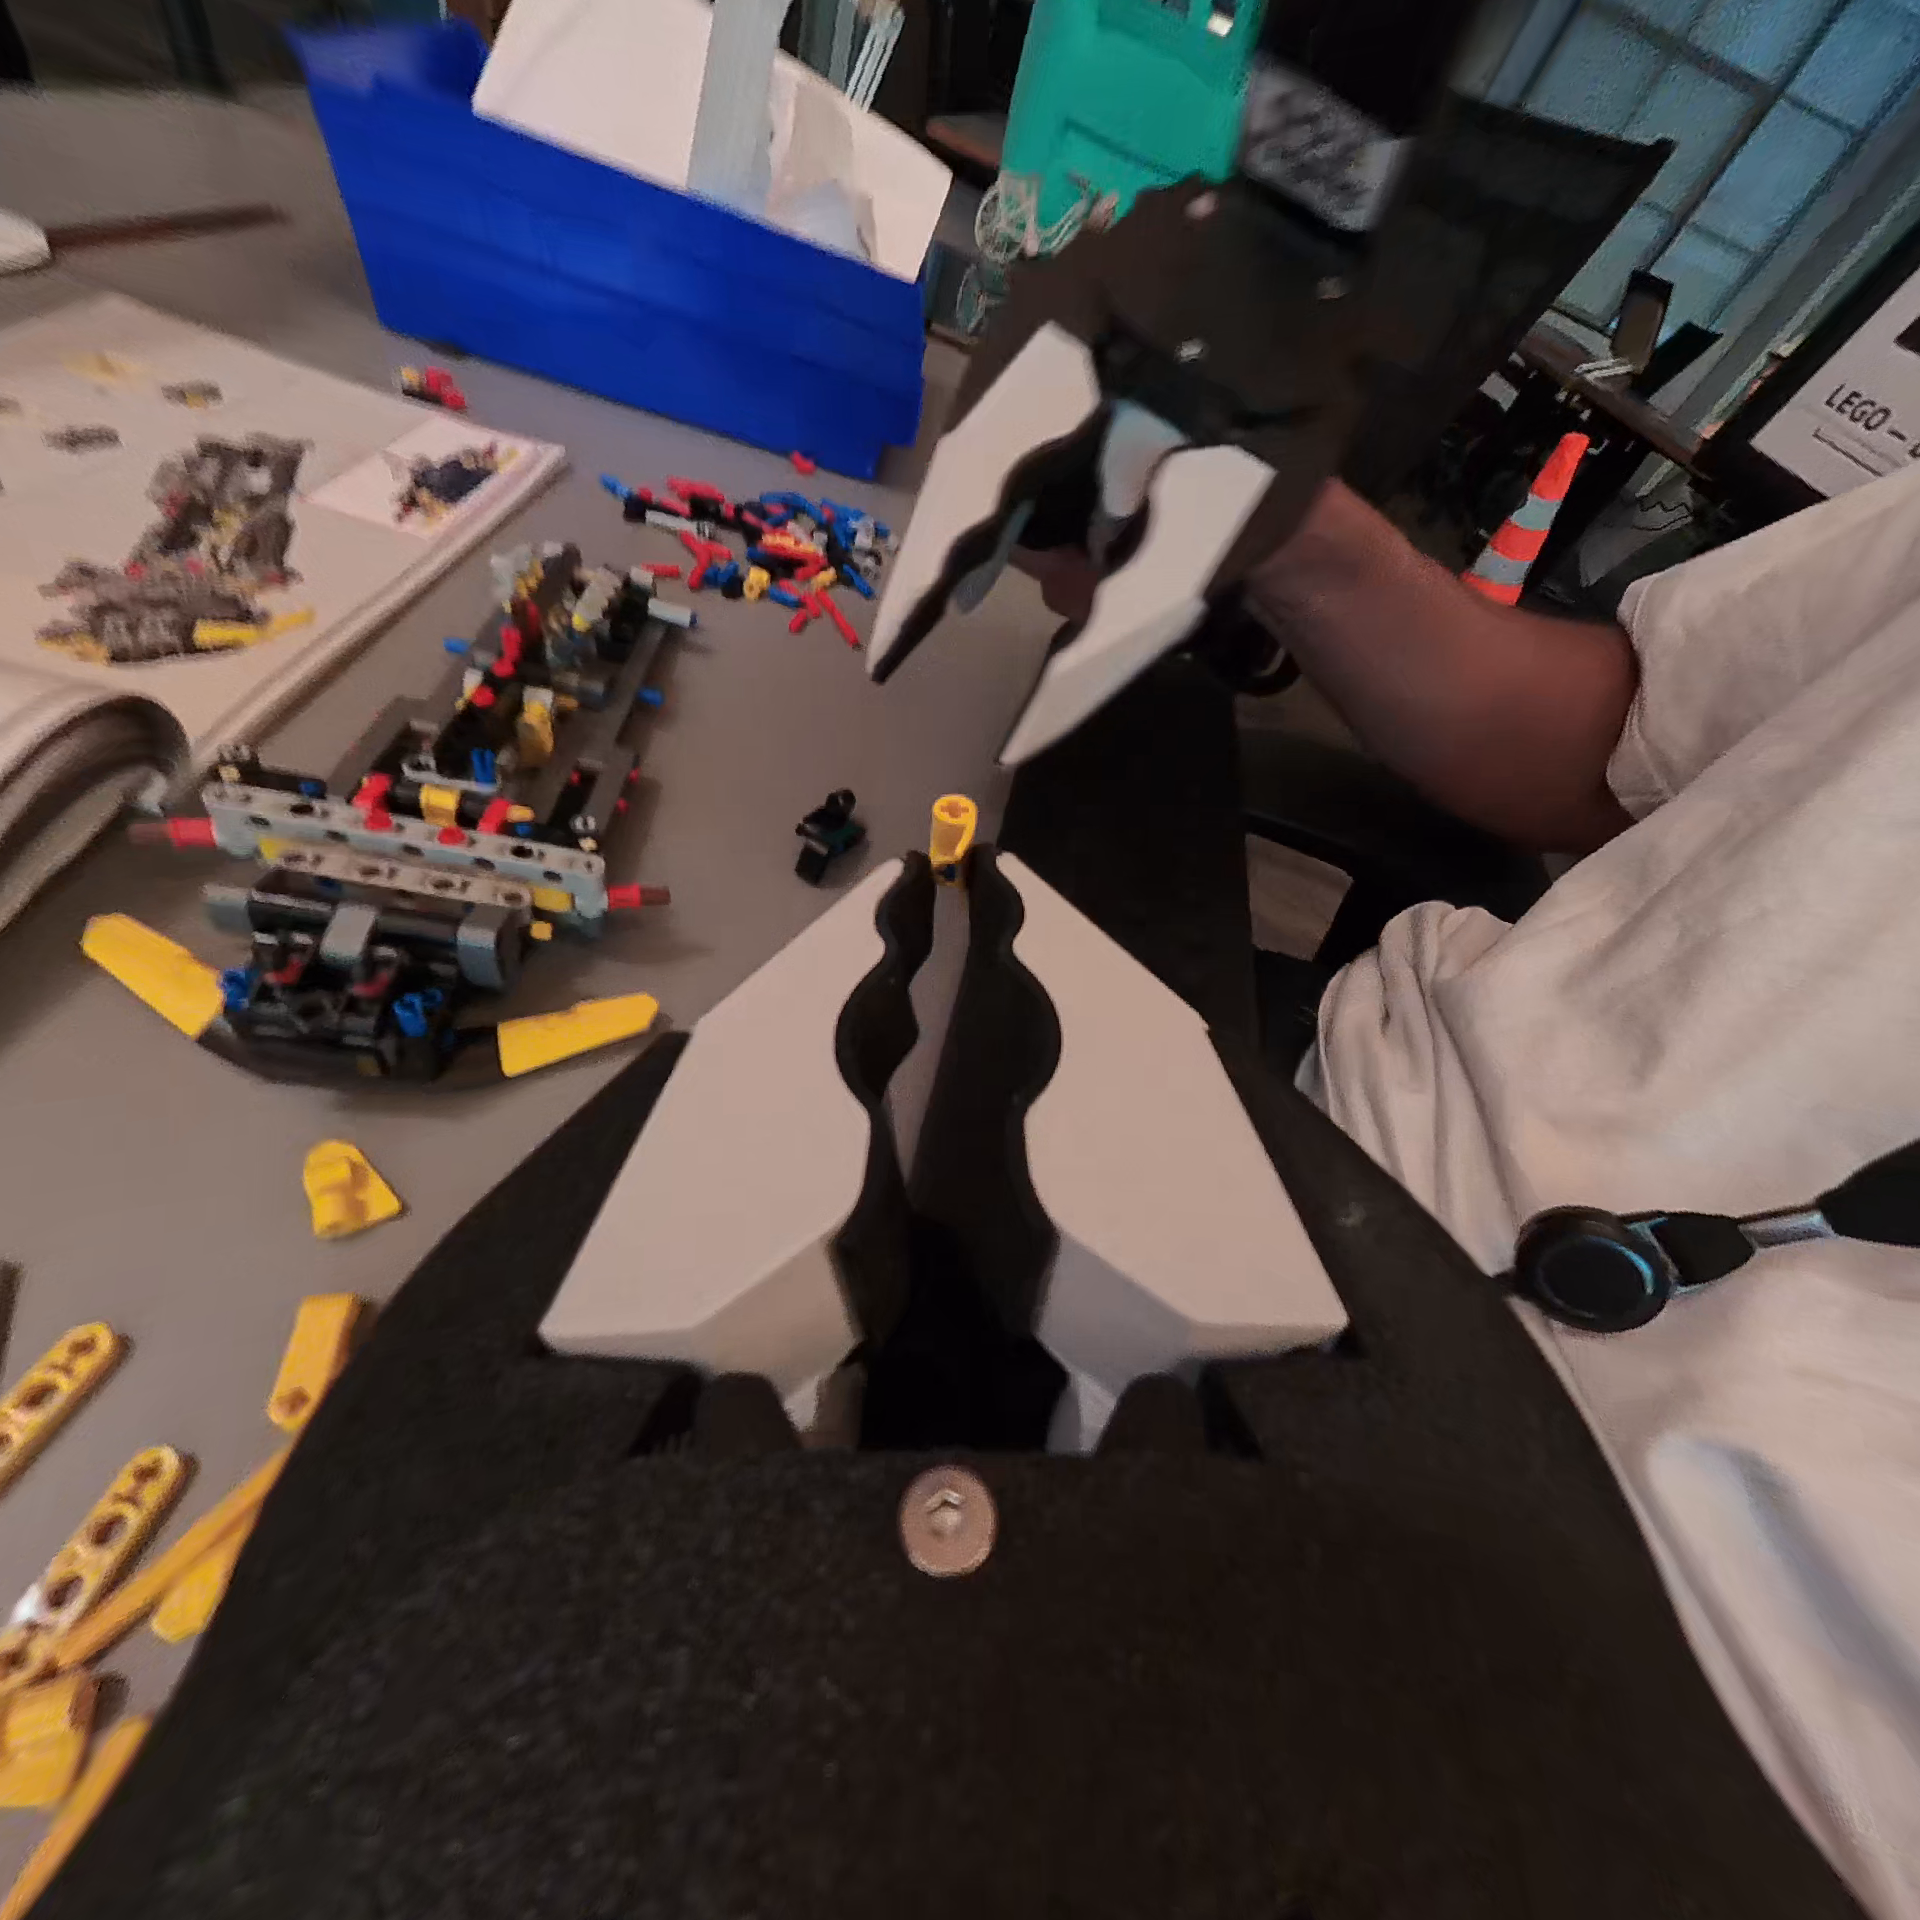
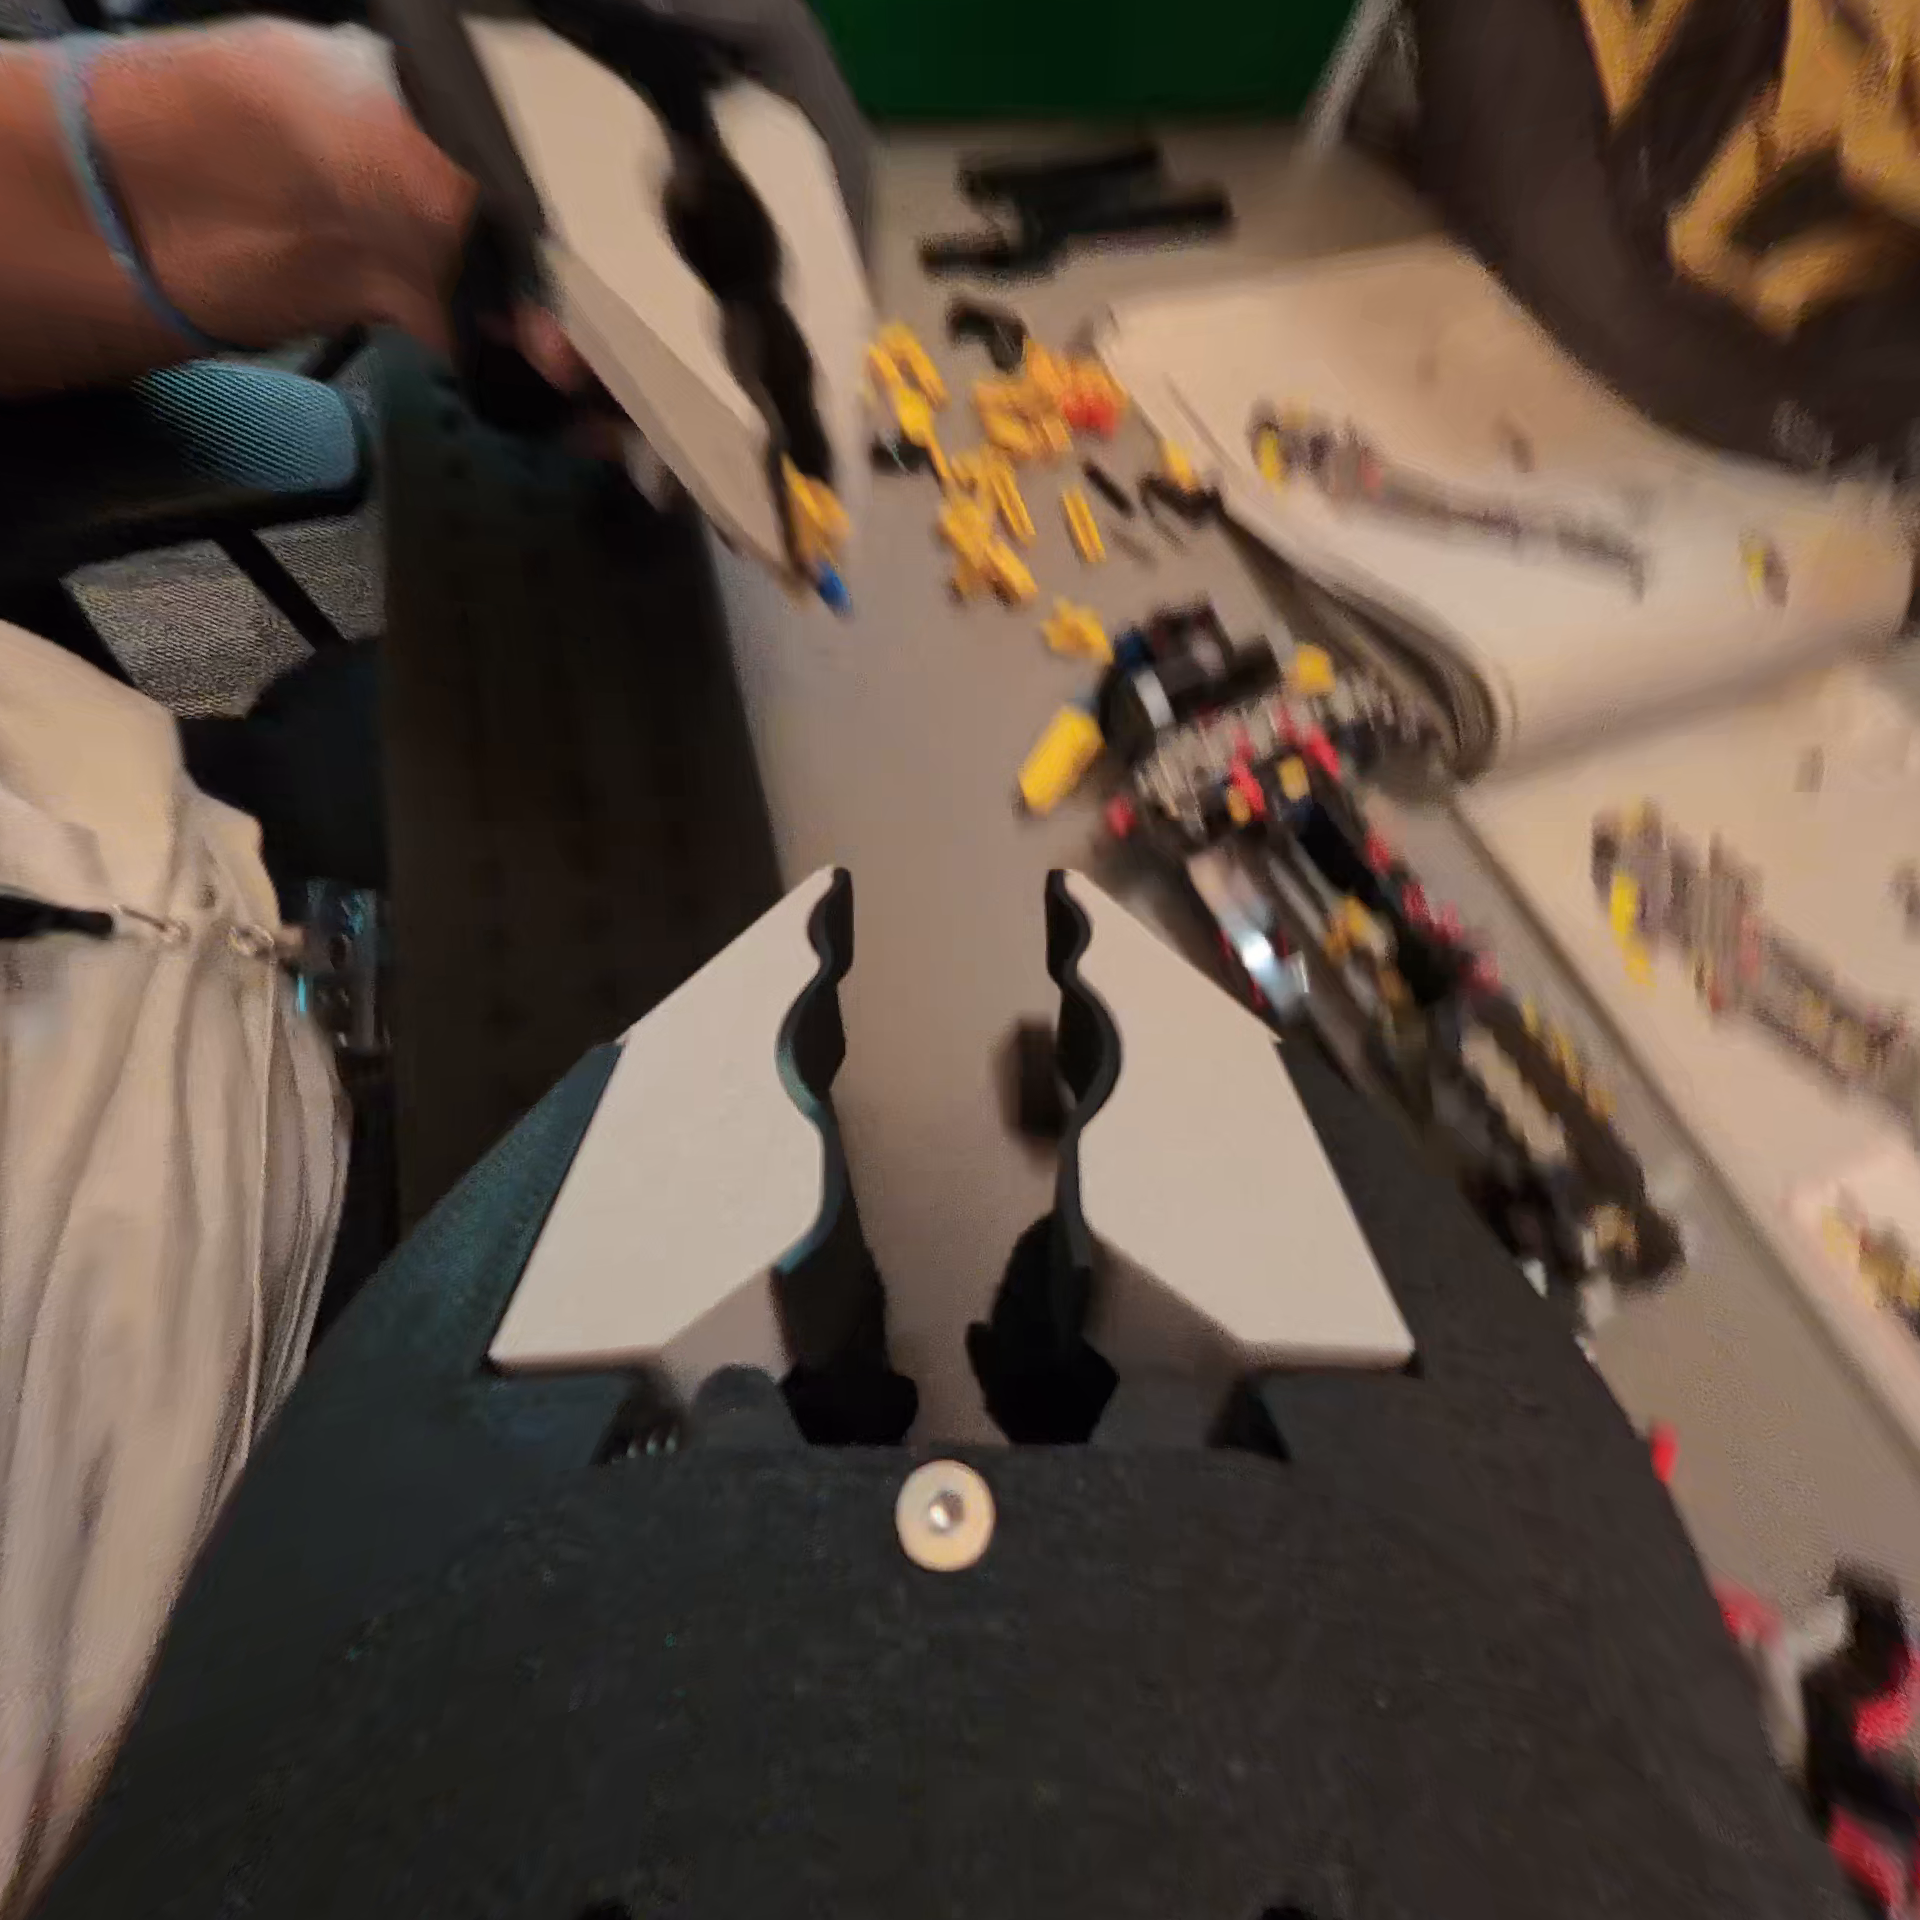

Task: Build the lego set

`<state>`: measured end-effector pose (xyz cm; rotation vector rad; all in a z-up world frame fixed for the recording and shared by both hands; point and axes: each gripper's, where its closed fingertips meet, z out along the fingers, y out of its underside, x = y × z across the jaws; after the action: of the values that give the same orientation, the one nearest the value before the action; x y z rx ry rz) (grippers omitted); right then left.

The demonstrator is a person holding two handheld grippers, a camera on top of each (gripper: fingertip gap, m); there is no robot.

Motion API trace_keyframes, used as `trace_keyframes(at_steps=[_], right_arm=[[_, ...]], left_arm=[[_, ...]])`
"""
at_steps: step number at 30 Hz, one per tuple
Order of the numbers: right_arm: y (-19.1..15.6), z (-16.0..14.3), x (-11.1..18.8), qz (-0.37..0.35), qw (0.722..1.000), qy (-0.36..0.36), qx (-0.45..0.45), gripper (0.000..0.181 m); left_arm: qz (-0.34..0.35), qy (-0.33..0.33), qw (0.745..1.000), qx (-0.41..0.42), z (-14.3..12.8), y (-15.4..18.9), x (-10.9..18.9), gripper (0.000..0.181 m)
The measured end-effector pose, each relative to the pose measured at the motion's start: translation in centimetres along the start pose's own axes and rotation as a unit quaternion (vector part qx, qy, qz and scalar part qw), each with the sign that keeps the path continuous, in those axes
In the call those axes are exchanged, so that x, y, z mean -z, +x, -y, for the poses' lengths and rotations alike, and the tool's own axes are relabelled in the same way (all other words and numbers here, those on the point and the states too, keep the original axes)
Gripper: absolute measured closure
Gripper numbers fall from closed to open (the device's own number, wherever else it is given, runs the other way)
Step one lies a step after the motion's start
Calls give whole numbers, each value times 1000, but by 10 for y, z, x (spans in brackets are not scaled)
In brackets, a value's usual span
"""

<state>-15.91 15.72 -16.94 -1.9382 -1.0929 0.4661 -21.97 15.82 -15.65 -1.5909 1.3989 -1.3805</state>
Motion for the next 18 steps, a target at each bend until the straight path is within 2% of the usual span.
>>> trace_keyframes(at_steps=[3, 6, 10, 15, 18], right_arm=[[16, -50, 11, 16, 994, -62, -93, 148], [19, -68, 2, 1, 991, -99, -93, 150], [28, -70, -10, -33, 989, -143, -24, 155], [27, -74, -20, -1, 980, -200, -5, 155], [28, -78, -25, -6, 973, -229, 19, 155]], left_arm=[[-4, 25, 1000, -7, 4, -3, -3, 176], [-4, 54, 998, -7, 13, -5, -2, 175], [-24, 62, 998, -2, 14, -2, -1, 175], [-33, 55, 998, -17, 11, 4, -2, 176], [-32, 51, 998, -22, 10, 5, -3, 176]])
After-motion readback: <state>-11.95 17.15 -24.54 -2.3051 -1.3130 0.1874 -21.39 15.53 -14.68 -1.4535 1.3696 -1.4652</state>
